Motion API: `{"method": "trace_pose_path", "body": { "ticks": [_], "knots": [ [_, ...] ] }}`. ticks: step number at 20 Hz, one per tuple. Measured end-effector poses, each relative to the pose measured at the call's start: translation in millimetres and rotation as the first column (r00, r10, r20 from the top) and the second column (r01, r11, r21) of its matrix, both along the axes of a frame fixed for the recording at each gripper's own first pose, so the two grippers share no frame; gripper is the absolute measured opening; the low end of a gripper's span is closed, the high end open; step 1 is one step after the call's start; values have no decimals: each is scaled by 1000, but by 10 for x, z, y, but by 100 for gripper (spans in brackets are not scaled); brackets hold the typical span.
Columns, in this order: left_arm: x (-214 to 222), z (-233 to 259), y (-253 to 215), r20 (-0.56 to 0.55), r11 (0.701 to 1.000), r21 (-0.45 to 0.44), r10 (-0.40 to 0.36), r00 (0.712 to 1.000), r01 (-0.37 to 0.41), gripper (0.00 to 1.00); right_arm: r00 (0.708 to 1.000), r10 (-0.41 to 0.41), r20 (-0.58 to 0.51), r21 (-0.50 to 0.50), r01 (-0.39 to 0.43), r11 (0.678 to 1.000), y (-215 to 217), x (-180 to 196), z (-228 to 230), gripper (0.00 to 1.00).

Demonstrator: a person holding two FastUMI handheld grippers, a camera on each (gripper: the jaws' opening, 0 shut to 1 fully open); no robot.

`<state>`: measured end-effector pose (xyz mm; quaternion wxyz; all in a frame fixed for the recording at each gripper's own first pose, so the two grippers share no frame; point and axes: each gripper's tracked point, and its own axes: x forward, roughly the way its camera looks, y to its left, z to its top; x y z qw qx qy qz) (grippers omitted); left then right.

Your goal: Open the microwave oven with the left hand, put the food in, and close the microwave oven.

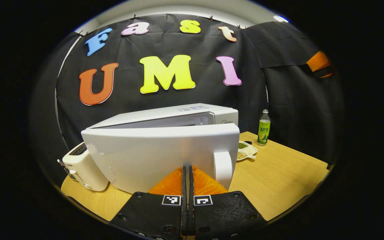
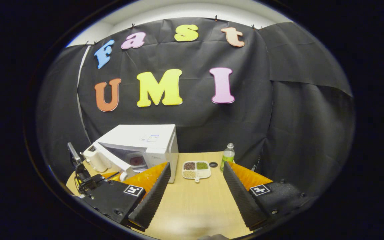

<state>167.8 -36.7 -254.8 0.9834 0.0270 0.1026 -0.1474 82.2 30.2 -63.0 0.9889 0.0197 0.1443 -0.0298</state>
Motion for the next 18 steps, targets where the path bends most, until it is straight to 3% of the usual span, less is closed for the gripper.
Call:
{"method": "trace_pose_path", "body": {
  "ticks": [1,2,3,11,12,13,14,18],
  "knots": [
    [44,-2,-25,-1,1000,-2,1,1000,-1,0,1000,-2,-2,3,2,1000,-21,5,-3,100],
    [131,-1,-38,1,1000,-3,2,1000,-2,0,1000,-5,-4,5,5,1000,-44,12,-12,92],
    [185,-3,-67,4,1000,-3,3,1000,-3,0,1000,-9,-8,6,9,1000,-65,20,-25,100],
    [714,10,-223,7,999,-20,25,1000,-25,0,999,-4,-44,8,5,1000,-164,90,-117,100],
    [731,10,-225,4,999,-15,34,999,-34,0,999,-5,-52,14,6,1000,-170,101,-122,92],
    [740,4,-214,9,999,-13,39,999,-39,0,999,-6,-52,21,7,1000,-175,117,-114,92],
    [757,-7,-229,9,999,-14,34,999,-34,0,999,-5,-51,21,6,1000,-180,128,-112,100],
    [761,-6,-238,12,999,-2,43,999,-43,0,998,9,-57,23,-8,1000,-170,168,-133,100]
  ]
}}
